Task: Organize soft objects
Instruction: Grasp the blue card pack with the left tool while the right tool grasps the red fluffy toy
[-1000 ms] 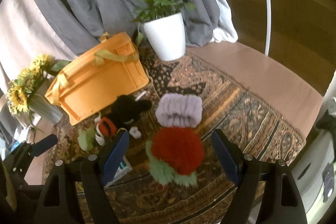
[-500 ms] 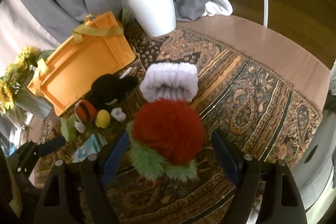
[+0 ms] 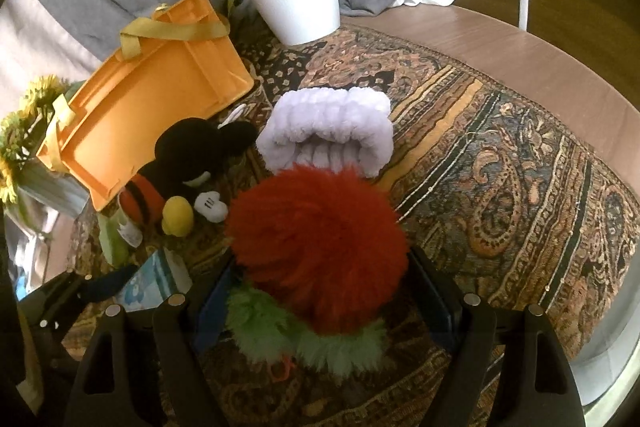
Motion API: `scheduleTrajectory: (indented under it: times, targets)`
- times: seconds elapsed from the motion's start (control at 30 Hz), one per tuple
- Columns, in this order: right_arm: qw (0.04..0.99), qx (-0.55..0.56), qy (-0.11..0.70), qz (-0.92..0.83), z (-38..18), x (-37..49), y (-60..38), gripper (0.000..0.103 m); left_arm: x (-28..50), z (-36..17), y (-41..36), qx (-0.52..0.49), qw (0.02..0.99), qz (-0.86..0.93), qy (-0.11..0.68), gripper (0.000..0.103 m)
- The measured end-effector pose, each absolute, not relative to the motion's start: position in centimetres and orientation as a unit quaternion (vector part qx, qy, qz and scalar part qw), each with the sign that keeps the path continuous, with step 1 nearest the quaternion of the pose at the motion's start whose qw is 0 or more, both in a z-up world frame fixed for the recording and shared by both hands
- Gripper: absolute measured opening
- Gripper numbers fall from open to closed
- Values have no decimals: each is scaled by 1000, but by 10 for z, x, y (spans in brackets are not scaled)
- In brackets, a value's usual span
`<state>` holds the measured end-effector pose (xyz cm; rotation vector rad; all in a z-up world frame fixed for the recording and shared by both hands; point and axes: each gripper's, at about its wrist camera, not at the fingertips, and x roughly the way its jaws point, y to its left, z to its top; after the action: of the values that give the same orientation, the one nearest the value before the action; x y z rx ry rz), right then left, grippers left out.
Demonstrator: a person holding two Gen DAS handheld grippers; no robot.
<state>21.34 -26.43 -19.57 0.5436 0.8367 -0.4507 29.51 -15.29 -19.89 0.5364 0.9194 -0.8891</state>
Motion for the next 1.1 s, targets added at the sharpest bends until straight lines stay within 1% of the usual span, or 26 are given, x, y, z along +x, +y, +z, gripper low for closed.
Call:
scheduleTrajectory:
  times: [0.1,0.2,0.27,0.3,0.37,0.47,0.77,1.1]
  targets:
    - [857,253,395,-214,-195,215,-264,79,296,-200,-153,242,770,-412,423,67]
    - [859,247,395,-213,-196,217,-263,71,296,-200,-151,231,772,-411,426,66]
    - [860,245,395,-212,-196,218,-263,62,297,-200,-150,223,774,-409,429,65]
    - [860,244,395,-211,-196,218,-263,61,297,-200,-150,219,775,-408,431,65]
    - [861,243,396,-207,-195,219,-262,54,297,-200,-148,208,778,-404,434,65]
    - [863,242,394,-202,-193,218,-261,50,296,-198,-146,194,782,-400,437,64]
    - [873,223,389,-193,-178,213,-259,43,293,-180,-135,139,804,-380,435,63]
    - [889,203,371,-175,-152,210,-254,42,288,-151,-125,89,828,-363,418,63]
